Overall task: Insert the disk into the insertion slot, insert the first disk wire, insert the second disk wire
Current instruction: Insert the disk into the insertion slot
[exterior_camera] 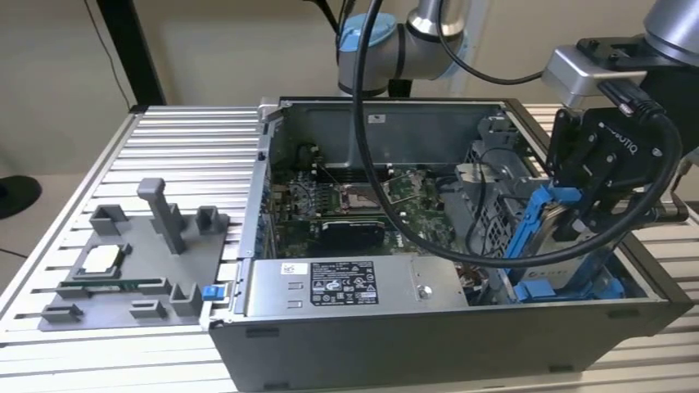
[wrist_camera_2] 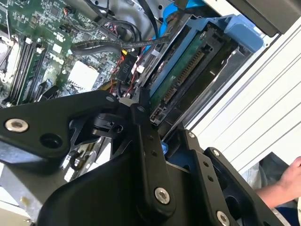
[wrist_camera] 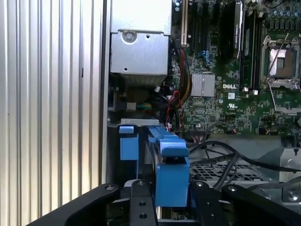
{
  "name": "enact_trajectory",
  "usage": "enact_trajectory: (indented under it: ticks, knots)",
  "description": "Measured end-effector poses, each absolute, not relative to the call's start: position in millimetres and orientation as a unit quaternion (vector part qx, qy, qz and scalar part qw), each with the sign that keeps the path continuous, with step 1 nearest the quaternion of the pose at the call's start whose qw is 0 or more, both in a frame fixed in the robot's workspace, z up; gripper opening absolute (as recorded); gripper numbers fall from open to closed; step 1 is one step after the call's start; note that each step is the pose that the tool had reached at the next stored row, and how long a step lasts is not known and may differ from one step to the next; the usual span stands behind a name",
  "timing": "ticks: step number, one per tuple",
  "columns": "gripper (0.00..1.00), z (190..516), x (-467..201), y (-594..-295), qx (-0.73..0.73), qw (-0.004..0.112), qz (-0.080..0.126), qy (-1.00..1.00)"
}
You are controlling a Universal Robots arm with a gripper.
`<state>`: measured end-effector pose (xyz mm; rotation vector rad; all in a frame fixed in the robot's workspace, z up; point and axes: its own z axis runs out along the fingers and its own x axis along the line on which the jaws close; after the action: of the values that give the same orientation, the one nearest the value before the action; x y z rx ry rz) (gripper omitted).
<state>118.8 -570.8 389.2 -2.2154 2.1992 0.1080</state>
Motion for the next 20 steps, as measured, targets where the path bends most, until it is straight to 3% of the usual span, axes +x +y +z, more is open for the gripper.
enact_trajectory:
  ticks: [20]
  knots:
    - [0.0, 390.7, 118.9, -570.2, -0.714, 0.011, 0.036, 0.699]
